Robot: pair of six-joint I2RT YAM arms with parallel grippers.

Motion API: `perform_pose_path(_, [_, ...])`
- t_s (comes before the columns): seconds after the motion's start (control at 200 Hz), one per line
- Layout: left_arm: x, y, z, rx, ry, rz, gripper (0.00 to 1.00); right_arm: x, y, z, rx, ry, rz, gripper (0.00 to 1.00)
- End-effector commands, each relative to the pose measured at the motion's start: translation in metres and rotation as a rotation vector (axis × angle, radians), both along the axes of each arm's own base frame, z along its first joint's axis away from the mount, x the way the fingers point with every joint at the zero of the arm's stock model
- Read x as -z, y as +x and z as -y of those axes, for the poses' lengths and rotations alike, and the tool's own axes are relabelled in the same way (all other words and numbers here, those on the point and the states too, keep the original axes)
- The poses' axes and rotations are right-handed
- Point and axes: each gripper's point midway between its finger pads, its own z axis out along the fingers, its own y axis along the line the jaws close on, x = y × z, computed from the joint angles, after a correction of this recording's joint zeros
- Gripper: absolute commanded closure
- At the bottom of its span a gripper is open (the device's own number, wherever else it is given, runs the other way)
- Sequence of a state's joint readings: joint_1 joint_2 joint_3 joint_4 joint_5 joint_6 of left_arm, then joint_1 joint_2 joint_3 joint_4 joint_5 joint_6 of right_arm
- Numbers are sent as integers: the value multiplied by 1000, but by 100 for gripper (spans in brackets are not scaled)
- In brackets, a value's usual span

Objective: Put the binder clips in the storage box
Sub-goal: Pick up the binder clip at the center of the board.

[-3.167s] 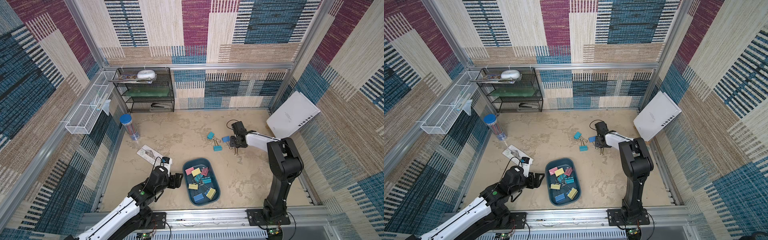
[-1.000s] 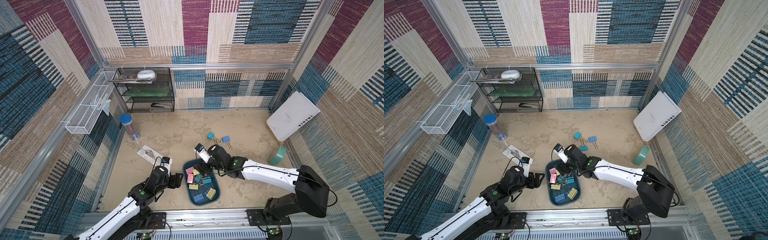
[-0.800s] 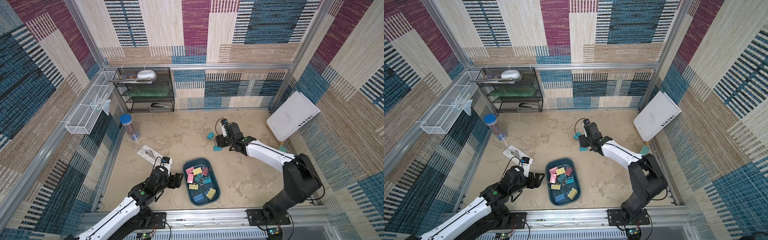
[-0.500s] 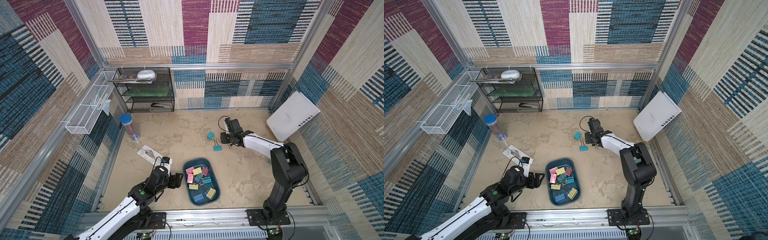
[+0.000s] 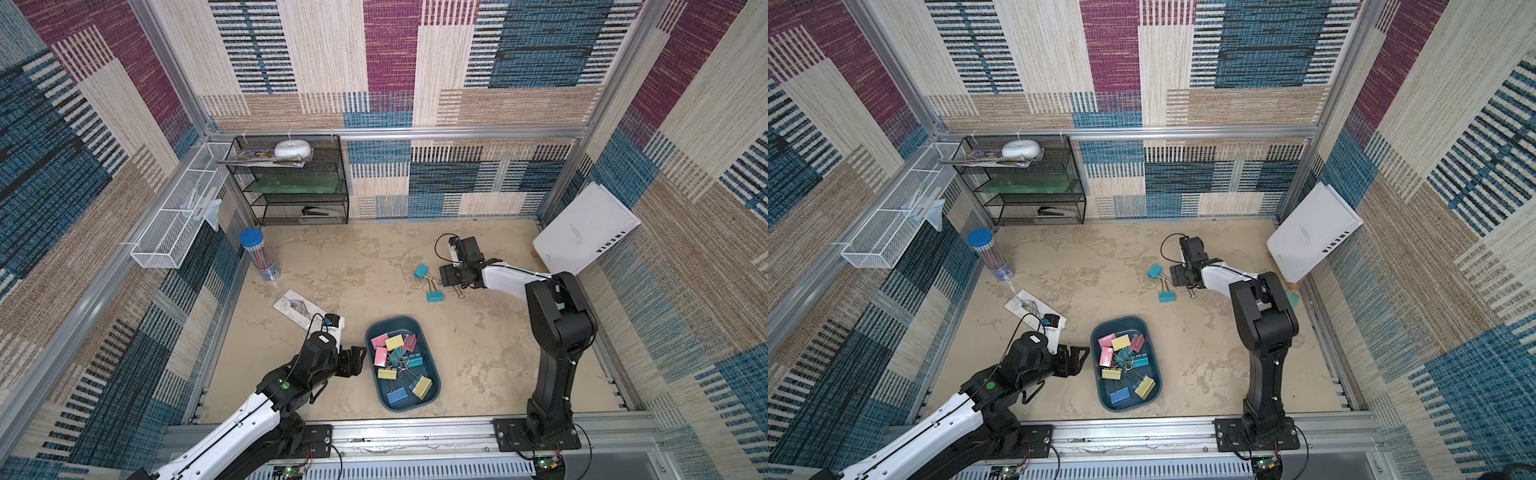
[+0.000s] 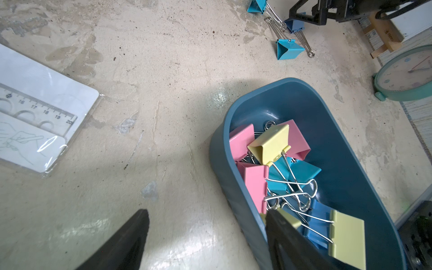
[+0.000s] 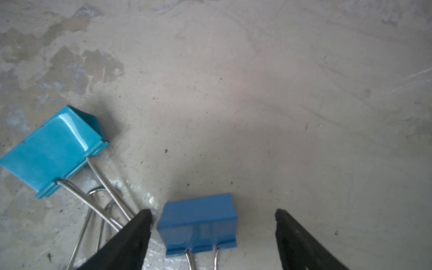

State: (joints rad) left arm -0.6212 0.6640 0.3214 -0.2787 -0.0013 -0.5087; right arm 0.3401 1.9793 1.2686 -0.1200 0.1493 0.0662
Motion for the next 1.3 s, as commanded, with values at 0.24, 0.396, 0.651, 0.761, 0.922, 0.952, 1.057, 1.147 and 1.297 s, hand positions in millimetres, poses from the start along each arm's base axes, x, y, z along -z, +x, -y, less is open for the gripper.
perform_pose_path(0.24, [-2,3,0,-2,2,15,18,12,9,-9,-49,27,-22,20])
perform_pose_path(0.396, [-2,2,0,-1,2,12,18,13,9,-4,-22,17,-32,34])
perform_pose_path(0.651, [-3,2,0,-1,-1,14,18,18,4,7,28,4,-65,51])
perform_pose_path(0.761, [-2,2,0,-1,0,13,18,11,4,9,57,12,-57,56])
perform_pose_path(0.922, [-3,2,0,0,-3,17,18,-17,3,9,101,52,-32,63])
perform_pose_path(0.952, [-3,2,0,0,-3,16,18,-23,3,10,108,56,-25,64])
perform_pose_path(1.057, [-3,2,1,3,-4,17,18,-45,-3,10,121,78,-6,65])
perform_pose_path(1.147, [-3,1,1,3,-3,16,18,-63,-14,-3,102,102,-7,65])
perform_pose_path(1.297, [-4,1,0,1,-6,20,18,-77,-61,-52,71,186,-81,63])
